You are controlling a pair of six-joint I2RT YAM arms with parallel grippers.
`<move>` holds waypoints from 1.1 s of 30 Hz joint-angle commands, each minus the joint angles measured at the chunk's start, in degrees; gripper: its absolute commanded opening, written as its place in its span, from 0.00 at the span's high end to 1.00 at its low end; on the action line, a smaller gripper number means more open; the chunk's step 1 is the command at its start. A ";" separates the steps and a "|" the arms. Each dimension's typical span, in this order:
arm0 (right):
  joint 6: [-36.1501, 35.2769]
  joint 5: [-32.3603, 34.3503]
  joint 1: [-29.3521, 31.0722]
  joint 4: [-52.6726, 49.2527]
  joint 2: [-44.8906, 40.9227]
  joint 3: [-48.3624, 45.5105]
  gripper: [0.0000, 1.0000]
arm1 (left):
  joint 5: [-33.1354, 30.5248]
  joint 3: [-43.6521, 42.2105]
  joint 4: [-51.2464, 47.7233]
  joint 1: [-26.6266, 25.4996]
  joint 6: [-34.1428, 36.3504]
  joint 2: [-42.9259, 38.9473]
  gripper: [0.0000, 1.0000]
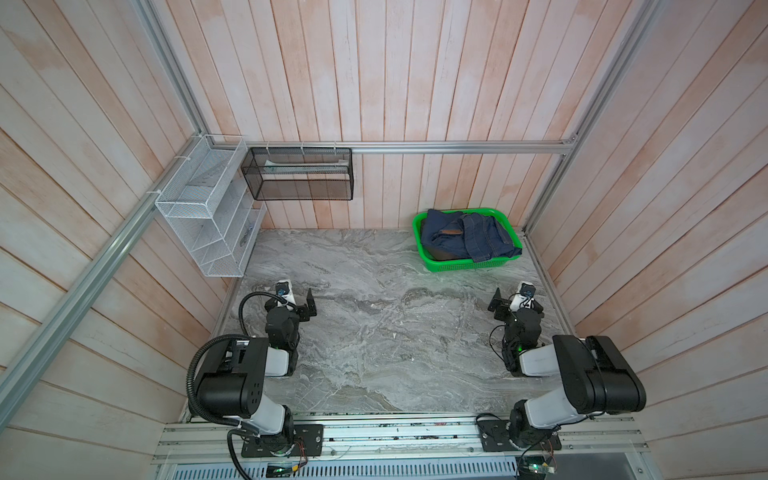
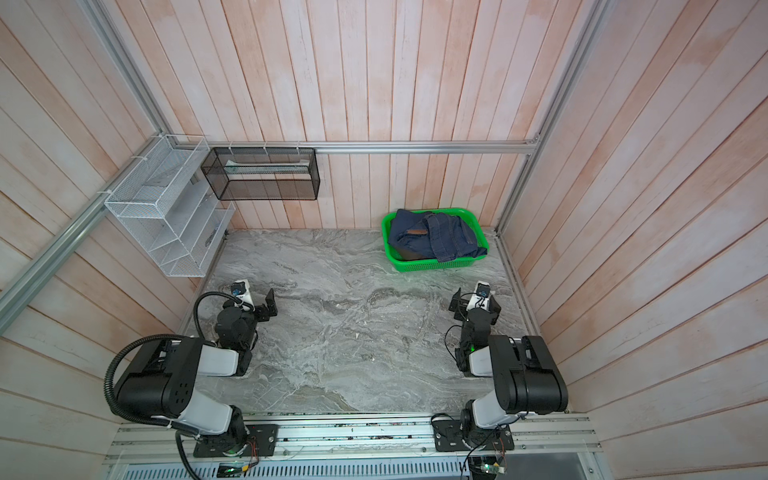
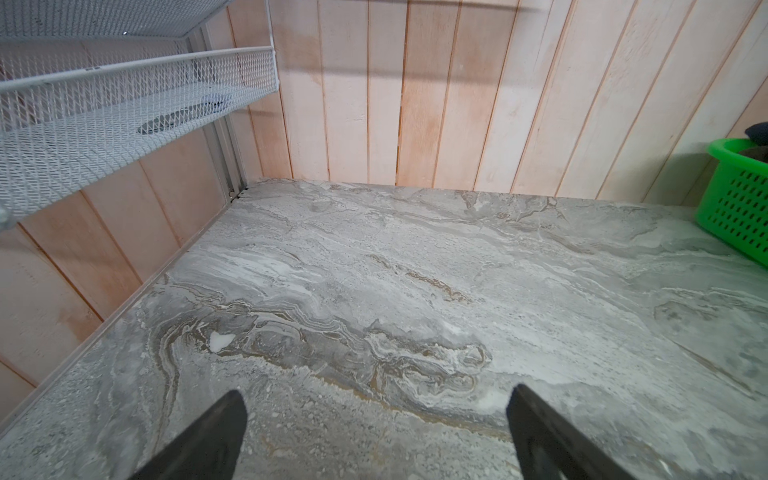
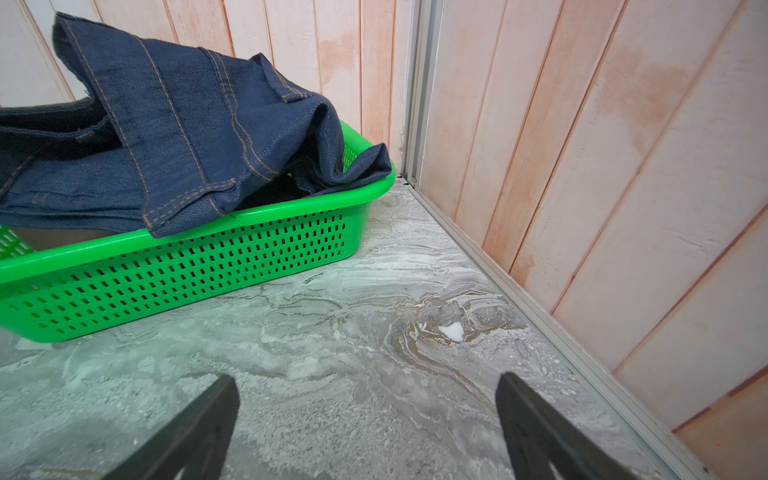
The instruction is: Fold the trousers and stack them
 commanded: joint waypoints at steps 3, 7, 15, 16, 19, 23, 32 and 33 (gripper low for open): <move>0.29 2.72 0.88 1.63 -1.67 -0.68 0.07 | -8.82 9.10 -24.95 -0.37 -4.93 -14.88 0.00; -1.71 4.77 2.90 3.06 -1.46 -1.11 0.13 | -10.22 17.67 -45.09 -1.56 -11.18 -24.74 0.03; -0.89 3.96 1.54 -14.70 -4.82 9.05 0.13 | -6.99 22.21 -60.84 -5.73 -11.64 -31.90 0.03; -0.75 4.16 1.53 -25.34 -6.98 14.38 0.12 | -6.77 21.91 -60.64 -5.85 -11.83 -32.02 0.03; -1.47 4.28 1.24 -30.17 -10.86 19.65 0.11 | -5.20 21.48 -59.83 -6.13 -12.76 -31.43 0.03; 11.09 0.62 1.09 -45.66 -13.68 28.21 0.11 | -4.34 22.11 -60.19 -6.53 -14.49 -29.53 0.03; 31.53 -18.30 3.20 -85.69 8.53 69.69 0.22 | -1.18 27.81 -68.27 -9.66 -18.31 -26.80 0.03; 31.12 -18.80 4.16 -89.58 12.03 74.96 0.22 | -0.74 28.31 -69.05 -10.48 -18.89 -26.45 0.03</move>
